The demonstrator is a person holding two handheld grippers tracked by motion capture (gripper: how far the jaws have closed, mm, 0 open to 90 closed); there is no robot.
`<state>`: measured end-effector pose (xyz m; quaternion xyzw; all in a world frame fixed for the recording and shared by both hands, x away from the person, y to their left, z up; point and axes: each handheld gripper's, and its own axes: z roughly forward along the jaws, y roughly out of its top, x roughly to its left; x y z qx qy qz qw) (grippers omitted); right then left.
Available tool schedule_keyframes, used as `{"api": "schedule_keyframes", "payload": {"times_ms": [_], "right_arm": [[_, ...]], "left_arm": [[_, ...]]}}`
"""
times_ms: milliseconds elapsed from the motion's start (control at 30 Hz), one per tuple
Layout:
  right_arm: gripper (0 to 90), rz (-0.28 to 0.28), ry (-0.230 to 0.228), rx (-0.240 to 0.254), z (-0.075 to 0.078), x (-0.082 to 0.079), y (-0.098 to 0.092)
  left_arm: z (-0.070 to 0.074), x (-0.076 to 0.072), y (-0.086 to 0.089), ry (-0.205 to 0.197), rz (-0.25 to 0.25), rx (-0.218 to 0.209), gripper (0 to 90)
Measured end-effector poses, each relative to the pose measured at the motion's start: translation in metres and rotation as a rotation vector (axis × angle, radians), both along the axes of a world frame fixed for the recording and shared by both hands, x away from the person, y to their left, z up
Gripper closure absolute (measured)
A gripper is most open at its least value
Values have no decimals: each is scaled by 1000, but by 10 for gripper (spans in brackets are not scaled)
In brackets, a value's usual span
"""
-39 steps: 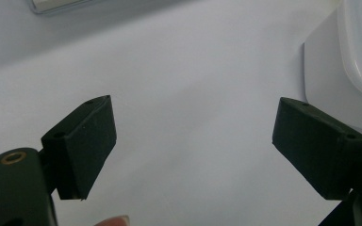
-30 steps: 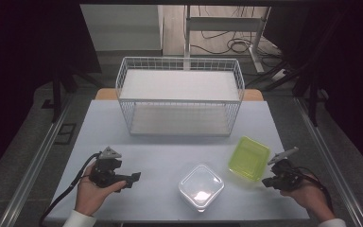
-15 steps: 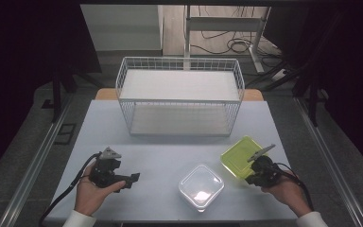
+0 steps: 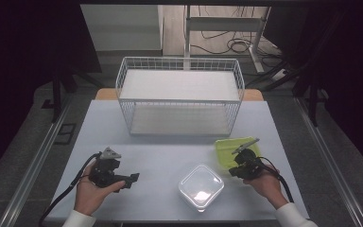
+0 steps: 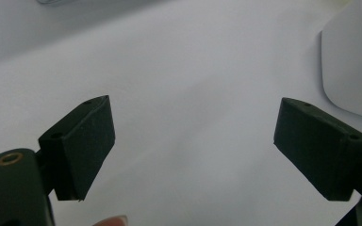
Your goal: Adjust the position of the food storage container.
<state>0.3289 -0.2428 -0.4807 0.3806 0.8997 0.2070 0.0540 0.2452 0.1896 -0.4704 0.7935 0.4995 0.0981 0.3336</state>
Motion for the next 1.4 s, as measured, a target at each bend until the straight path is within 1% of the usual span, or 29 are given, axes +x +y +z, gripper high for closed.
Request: {"api": "schedule_keyframes", "payload": {"times_ms": [167,400,500,533,567,600,633,700,733,767,800,833,867,900,1000,1033,1067,1100,1200,1233,1267,1300,1367,1400], "right_arm": [[892,-20,-17,27,1,6,5],[892,-19,-32,28,-1,11,13],[892,-15,-35,18,-1,10,14],[892,-9,-41,18,0,8,13],[892,-10,-49,32,6,3,8],[892,-10,-49,32,6,3,8],[892,-10,-57,56,14,-4,1],[892,-8,-70,72,23,-10,-6],[892,-8,-70,72,23,-10,-6],[892,-7,-84,80,28,-13,-11],[892,-28,-112,93,39,-16,-24],[892,-48,-125,99,44,-16,-31],[892,-48,-125,99,44,-16,-31],[892,-92,-149,107,53,-14,-47],[892,-166,-169,108,59,-7,-70],[892,-193,-173,107,59,-3,-78],[892,-193,-173,107,59,-3,-78],[892,-250,-173,101,56,6,-94],[892,-305,-155,91,47,18,-105],[892,-315,-146,90,43,21,-107],[892,-315,-146,90,43,21,-107],[892,-324,-138,73,35,28,-105],[892,-319,-134,65,29,32,-102],[892,-319,-134,65,29,32,-102]], "left_arm": [[0,0,0,0,0,-1,129],[0,0,0,1,0,0,128],[0,0,1,0,-1,0,129],[0,0,1,1,-1,1,128],[0,0,1,0,0,3,128],[0,0,1,0,0,3,128],[0,0,1,0,-1,2,128],[0,0,1,0,1,1,128],[0,0,1,-1,3,0,128],[1,0,1,-3,6,-1,128],[1,0,2,-3,8,-7,128],[2,0,2,-5,10,-8,128],[2,0,2,-5,10,-8,129],[2,0,2,-7,17,-11,130],[2,1,3,-7,20,-13,131],[2,1,3,-6,19,-13,131],[2,1,3,-6,19,-13,132],[2,1,3,-6,19,-14,132],[2,1,3,-5,20,-12,132],[2,1,3,-5,20,-11,132],[2,1,3,-5,20,-11,132],[2,1,3,-5,21,-9,133],[2,1,3,-5,22,-7,133],[2,1,3,-5,22,-7,133]]}}
